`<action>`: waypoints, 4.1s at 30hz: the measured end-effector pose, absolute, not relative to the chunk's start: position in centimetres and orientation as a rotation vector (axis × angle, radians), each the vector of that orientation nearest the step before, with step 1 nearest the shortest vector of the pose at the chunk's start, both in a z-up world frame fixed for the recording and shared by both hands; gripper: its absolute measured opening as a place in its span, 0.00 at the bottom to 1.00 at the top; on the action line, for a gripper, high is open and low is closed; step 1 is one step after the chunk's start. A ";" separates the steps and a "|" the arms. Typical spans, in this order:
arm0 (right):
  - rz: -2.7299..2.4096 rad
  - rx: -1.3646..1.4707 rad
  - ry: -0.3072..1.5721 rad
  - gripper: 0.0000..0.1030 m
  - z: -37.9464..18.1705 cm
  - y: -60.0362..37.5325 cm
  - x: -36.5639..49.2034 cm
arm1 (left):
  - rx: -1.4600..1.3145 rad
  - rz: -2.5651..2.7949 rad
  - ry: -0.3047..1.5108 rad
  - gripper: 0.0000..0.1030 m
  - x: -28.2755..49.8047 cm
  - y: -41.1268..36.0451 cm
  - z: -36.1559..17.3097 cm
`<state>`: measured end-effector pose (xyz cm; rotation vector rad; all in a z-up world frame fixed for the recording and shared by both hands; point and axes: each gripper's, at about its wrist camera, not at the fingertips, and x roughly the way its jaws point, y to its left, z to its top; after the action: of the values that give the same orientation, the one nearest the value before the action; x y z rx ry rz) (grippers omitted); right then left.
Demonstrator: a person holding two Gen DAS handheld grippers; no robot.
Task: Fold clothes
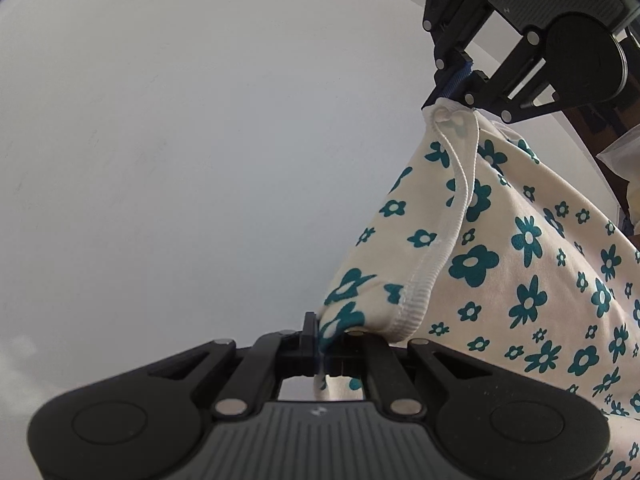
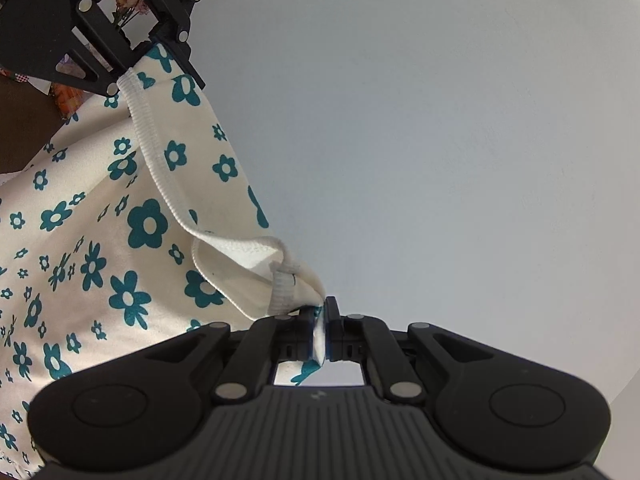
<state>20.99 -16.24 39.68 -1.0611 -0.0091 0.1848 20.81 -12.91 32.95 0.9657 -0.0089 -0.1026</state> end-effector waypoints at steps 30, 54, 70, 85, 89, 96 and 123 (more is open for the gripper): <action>0.181 -1.199 -0.157 0.04 26.9 -20.1 33.4 | 1.059 0.019 -0.055 0.02 33.3 -10.4 20.6; 0.681 -0.970 0.418 0.04 2.6 -21.5 -1.0 | 0.896 -0.487 0.546 0.02 0.5 -6.7 -3.5; 0.779 -0.572 0.649 0.63 4.1 -25.0 2.3 | 0.661 -0.520 0.689 0.54 0.1 -0.7 0.4; 0.888 -0.422 0.817 0.78 5.8 -23.9 13.5 | 0.829 -0.867 0.693 0.79 6.8 -6.1 2.8; 0.941 -0.458 0.909 0.58 4.0 -23.3 15.2 | 0.893 -0.931 0.793 0.68 9.0 -7.1 0.4; 0.990 -0.363 0.950 0.07 2.8 -24.1 16.1 | 0.678 -0.934 0.917 0.03 11.5 -4.3 -0.4; 0.849 -0.008 0.890 0.46 3.2 -30.8 12.7 | 0.075 -0.635 0.887 0.18 11.3 6.0 -1.4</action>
<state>12.67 -30.84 3.19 -0.0076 0.8901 0.8486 11.26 5.99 -1.36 0.0746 0.8874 -0.6352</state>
